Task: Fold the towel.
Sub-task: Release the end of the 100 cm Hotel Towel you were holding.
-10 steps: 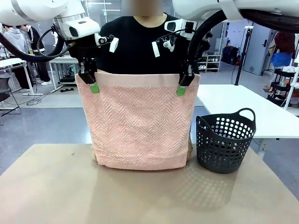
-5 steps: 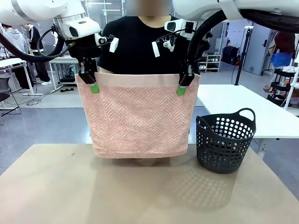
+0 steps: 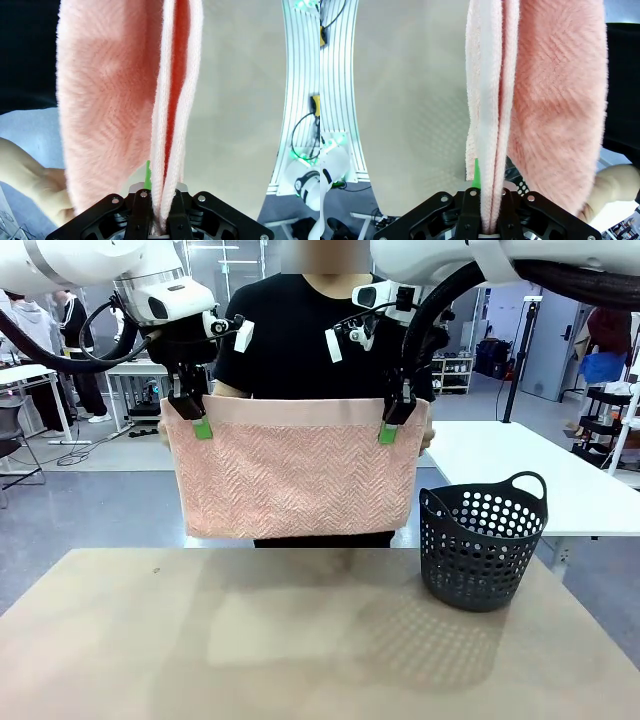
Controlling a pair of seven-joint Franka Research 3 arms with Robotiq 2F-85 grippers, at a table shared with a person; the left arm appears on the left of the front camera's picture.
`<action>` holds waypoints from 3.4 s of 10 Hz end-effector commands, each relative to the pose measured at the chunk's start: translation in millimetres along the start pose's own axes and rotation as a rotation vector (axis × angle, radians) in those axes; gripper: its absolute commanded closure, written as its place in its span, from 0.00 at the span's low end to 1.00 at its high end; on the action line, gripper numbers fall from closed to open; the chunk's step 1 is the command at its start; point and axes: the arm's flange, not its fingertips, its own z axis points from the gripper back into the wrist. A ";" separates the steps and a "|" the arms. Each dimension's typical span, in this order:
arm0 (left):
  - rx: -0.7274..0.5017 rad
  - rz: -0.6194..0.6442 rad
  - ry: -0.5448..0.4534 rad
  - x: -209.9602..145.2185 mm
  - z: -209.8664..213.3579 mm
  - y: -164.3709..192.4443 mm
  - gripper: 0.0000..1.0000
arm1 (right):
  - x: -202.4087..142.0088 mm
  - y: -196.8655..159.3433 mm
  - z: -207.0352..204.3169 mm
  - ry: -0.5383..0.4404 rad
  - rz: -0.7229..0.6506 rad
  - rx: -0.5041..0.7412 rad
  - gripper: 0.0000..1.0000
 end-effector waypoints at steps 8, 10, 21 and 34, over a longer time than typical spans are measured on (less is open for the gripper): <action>0.003 -0.003 0.001 -0.5 1.5 -0.1 1.00 | -1.4 -0.2 1.2 0.000 0.009 -0.002 1.00; 0.003 -0.003 0.001 -0.5 1.5 -0.1 1.00 | -1.4 -0.2 1.2 0.000 0.009 -0.002 1.00; 0.003 -0.003 0.001 -0.5 1.5 -0.1 1.00 | -1.4 -0.2 1.2 0.000 0.009 -0.002 1.00; 0.030 0.004 0.005 1.0 6.1 -1.0 0.01 | -0.7 1.8 4.1 0.000 0.010 -0.006 0.15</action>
